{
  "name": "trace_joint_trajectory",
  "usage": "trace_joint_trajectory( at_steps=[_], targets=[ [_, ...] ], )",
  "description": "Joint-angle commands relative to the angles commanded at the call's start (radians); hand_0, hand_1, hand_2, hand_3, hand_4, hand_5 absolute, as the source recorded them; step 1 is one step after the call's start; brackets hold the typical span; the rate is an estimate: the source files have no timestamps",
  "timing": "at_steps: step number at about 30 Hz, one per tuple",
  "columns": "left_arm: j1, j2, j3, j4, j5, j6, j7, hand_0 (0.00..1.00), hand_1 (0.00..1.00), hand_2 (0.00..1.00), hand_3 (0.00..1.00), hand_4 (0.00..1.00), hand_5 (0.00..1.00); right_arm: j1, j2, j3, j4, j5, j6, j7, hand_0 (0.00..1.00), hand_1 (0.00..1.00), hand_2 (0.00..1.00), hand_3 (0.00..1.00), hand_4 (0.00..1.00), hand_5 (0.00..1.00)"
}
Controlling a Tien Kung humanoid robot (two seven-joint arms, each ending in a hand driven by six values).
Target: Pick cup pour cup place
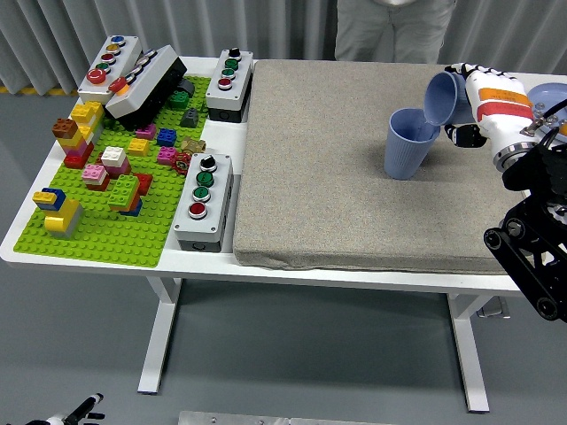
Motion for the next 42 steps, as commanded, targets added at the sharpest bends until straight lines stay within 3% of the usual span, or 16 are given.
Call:
trace_joint_trajectory(
  at_steps=[13, 42],
  targets=[
    [0.000, 0.000, -0.003, 0.000, 0.002, 0.000, 0.001, 0.845, 0.830, 0.867, 0.778, 0.640, 0.984, 0.008, -0.001, -0.015, 0.004, 0.002, -0.004, -0.004, 0.831, 0.698, 0.582, 0.674, 0.736, 0.125],
    [0.007, 0.002, -0.001, 0.000, -0.002, 0.001, 0.002, 0.845, 0.830, 0.866, 0.778, 0.639, 0.986, 0.045, -0.047, -0.094, 0.024, -0.011, 0.009, -0.028, 0.840, 0.702, 0.583, 0.669, 0.727, 0.101]
  ],
)
